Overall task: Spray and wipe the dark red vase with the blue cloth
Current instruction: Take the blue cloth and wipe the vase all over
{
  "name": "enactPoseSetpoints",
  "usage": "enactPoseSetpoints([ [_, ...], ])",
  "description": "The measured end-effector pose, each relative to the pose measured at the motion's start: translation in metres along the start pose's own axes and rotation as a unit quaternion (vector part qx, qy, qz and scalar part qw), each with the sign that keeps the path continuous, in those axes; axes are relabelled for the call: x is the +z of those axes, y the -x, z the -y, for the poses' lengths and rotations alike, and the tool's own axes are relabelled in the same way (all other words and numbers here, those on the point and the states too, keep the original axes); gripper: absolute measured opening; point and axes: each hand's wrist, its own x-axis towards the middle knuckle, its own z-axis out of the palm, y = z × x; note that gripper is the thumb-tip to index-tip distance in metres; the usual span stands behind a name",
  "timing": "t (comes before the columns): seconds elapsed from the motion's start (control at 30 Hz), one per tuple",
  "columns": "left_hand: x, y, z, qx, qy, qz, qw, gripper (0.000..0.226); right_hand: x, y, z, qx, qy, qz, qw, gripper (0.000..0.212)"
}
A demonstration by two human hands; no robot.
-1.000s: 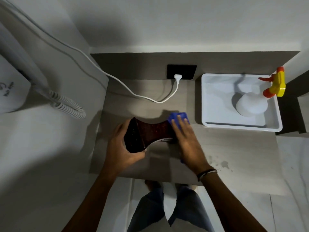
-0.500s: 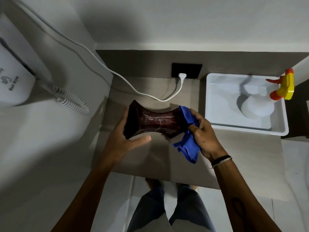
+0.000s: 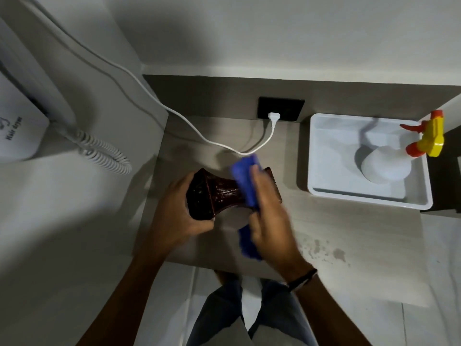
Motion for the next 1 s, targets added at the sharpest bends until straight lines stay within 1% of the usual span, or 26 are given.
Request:
enactPoseSetpoints([
  [0.03,0.001,-0.001,-0.002,0.007,-0.004,-0.002,1.0,0.1,0.014,0.007,0.011,-0.073,0.047,0.029,0.996,0.078],
  [0.07,0.001,-0.003,-0.004,0.019,-0.011,-0.001,1.0,0.1,0.026,0.014,0.016,-0.126,0.093,0.059,0.986,0.077],
  [0.1,0.0,-0.003,-0.005,0.028,-0.019,0.002,0.999,0.099,0.032,0.016,0.012,-0.151,0.127,0.077,0.977,0.077],
  [0.13,-0.001,-0.003,-0.006,0.026,-0.026,0.002,0.999,0.099,0.031,0.014,0.001,-0.152,0.156,0.08,0.973,0.077],
  [0.17,-0.002,-0.002,-0.006,0.016,-0.029,0.0,0.999,0.099,0.025,0.011,-0.013,-0.123,0.191,0.082,0.97,0.078],
  [0.23,-0.003,0.0,-0.007,-0.001,-0.032,0.003,0.999,0.102,0.006,0.0,-0.04,0.0,0.227,0.118,0.967,0.089],
  [0.27,-0.002,0.001,-0.009,-0.004,-0.034,0.006,0.999,0.103,-0.001,-0.005,-0.045,0.055,0.206,0.128,0.969,0.094],
  [0.3,-0.001,0.001,-0.01,-0.007,-0.036,0.004,0.999,0.105,0.001,-0.01,-0.04,0.071,0.176,0.118,0.975,0.097],
  [0.33,0.0,0.0,-0.012,-0.01,-0.033,0.001,0.999,0.106,0.01,-0.012,-0.027,0.046,0.139,0.095,0.985,0.098],
  [0.4,-0.001,0.0,-0.015,-0.008,-0.022,0.003,1.0,0.103,0.036,-0.005,0.006,-0.057,0.087,0.068,0.992,0.102],
  [0.47,-0.002,0.0,-0.012,0.0,-0.026,0.008,1.0,0.101,0.047,0.004,0.016,-0.115,0.068,0.083,0.988,0.104],
  [0.5,-0.003,0.001,-0.009,-0.006,-0.036,0.008,0.999,0.104,0.042,0.004,0.006,-0.123,0.079,0.089,0.985,0.099],
  [0.53,-0.004,0.003,-0.007,-0.017,-0.046,0.005,0.999,0.107,0.033,0.004,-0.009,-0.107,0.118,0.106,0.981,0.093],
  [0.57,-0.005,0.004,-0.007,-0.026,-0.049,0.004,0.998,0.11,0.021,0.005,-0.026,-0.066,0.162,0.125,0.977,0.089],
  [0.6,-0.005,0.006,-0.007,-0.031,-0.048,0.007,0.998,0.112,0.009,0.006,-0.04,-0.017,0.193,0.138,0.971,0.091],
  [0.63,-0.005,0.006,-0.008,-0.033,-0.045,0.011,0.998,0.113,0.002,0.005,-0.044,0.014,0.205,0.132,0.97,0.095],
  [0.67,-0.004,0.005,-0.01,-0.033,-0.041,0.01,0.999,0.114,0.005,0.004,-0.037,0.015,0.19,0.103,0.976,0.095],
  [0.7,-0.003,0.003,-0.013,-0.031,-0.035,0.005,0.999,0.113,0.015,0.005,-0.024,-0.02,0.152,0.065,0.986,0.09],
  [0.73,-0.003,0.001,-0.015,-0.025,-0.03,0.001,0.999,0.111,0.032,0.007,-0.007,-0.069,0.113,0.047,0.99,0.085],
  [0.8,-0.003,-0.001,-0.013,0.003,-0.029,0.003,1.0,0.1,0.056,0.015,0.019,-0.132,0.05,0.054,0.989,0.077],
  [0.83,-0.004,0.0,-0.009,0.009,-0.035,0.005,0.999,0.098,0.06,0.017,0.021,-0.152,0.043,0.065,0.985,0.071],
  [0.87,-0.005,0.001,-0.005,-0.006,-0.038,0.009,0.999,0.102,0.057,0.016,0.014,-0.159,0.058,0.065,0.983,0.065],
  [0.9,-0.006,0.003,-0.003,-0.031,-0.037,0.011,0.999,0.11,0.049,0.015,-0.001,-0.14,0.09,0.058,0.984,0.066],
  [0.93,-0.007,0.005,-0.001,-0.046,-0.038,0.01,0.998,0.117,0.038,0.014,-0.018,-0.098,0.126,0.053,0.986,0.074],
  [0.97,-0.006,0.006,0.0,-0.046,-0.037,0.008,0.998,0.119,0.023,0.012,-0.034,-0.044,0.15,0.055,0.986,0.083],
  [1.0,-0.006,0.007,0.0,-0.038,-0.035,0.006,0.999,0.118,0.01,0.011,-0.05,0.012,0.147,0.058,0.987,0.087],
])
